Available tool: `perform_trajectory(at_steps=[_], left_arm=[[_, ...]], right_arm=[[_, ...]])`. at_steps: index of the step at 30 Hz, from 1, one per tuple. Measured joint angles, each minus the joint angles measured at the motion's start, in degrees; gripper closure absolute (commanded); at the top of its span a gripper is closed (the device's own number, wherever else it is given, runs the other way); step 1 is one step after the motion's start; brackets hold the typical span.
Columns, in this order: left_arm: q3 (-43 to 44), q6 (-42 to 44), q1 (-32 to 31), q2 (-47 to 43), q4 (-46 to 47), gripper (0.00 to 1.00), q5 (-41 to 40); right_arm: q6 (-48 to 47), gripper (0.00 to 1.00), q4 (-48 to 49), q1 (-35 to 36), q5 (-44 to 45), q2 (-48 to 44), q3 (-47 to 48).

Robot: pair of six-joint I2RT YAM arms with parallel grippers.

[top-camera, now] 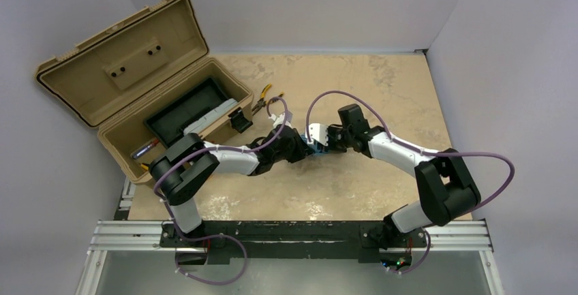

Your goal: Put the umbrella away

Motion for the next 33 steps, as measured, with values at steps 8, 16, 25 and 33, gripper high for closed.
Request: perform_trajectory(at_steps=[8, 16, 25, 33], left_arm=[[0.0, 1.7, 0.6, 0.1, 0.0, 1.00, 2.1], [1.2, 7.8, 1.8, 0.1, 0.2, 0.98, 4.9], [3.9, 14.6, 4.7, 0.0, 0.3, 0.87, 11.7], [4.9, 14.7, 4.7, 0.0, -1.0, 0.75, 13.2]], right_arm=[[0.5, 1.00, -0.7, -0.1, -0.1, 0.0, 0.2], [1.9, 1.00, -3.0, -1.3, -0.2, 0.0, 2.4], [3.3, 1.00, -3.2, -1.9, -0.2, 0.0, 4.6], [4.0, 1.00, -2.9, -1.9, -0.3, 0.0, 4.7]])
